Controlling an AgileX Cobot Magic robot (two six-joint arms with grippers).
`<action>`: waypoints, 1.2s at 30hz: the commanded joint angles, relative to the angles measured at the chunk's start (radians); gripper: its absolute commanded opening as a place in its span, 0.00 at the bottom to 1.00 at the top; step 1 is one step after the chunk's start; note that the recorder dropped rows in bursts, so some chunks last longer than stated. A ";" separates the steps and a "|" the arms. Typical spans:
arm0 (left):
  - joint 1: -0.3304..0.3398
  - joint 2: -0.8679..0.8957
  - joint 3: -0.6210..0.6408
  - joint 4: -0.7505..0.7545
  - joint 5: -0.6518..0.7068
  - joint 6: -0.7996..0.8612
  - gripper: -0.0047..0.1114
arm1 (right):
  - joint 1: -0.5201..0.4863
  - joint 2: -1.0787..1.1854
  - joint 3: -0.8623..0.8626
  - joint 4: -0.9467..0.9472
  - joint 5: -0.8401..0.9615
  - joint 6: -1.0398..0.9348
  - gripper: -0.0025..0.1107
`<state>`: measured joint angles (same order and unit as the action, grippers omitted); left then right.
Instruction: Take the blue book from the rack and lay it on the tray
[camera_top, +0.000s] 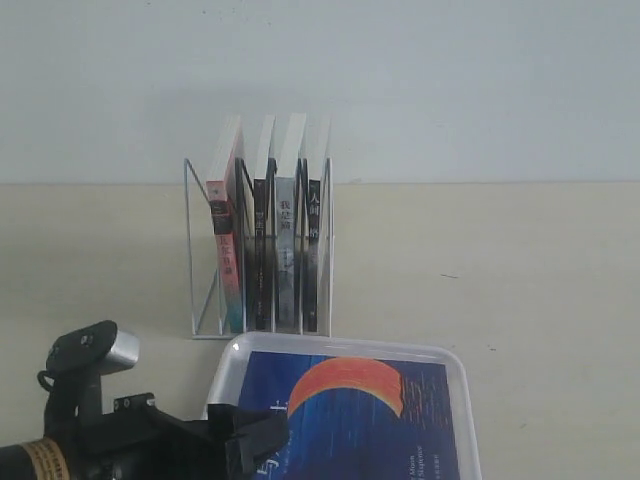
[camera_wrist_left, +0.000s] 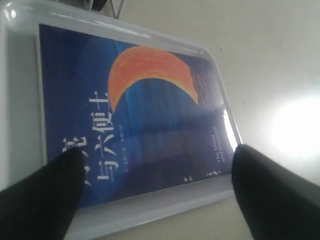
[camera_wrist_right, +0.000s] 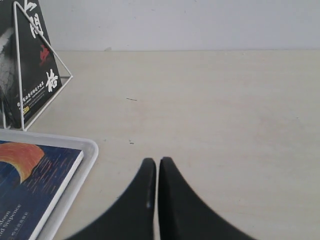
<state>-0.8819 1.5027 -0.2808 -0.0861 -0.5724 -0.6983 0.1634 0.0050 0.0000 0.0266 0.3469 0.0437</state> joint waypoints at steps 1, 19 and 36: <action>0.004 -0.126 -0.002 -0.012 0.109 0.066 0.70 | -0.004 -0.005 0.000 -0.006 -0.011 -0.001 0.03; 0.004 -0.518 0.096 0.001 0.494 0.232 0.33 | -0.004 -0.005 0.000 -0.006 -0.011 -0.001 0.03; 0.004 -0.518 0.107 0.001 0.510 0.237 0.23 | -0.004 -0.005 0.000 -0.006 -0.011 -0.001 0.03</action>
<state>-0.8802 0.9918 -0.1774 -0.0887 -0.0599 -0.4675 0.1634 0.0050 0.0000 0.0266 0.3469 0.0437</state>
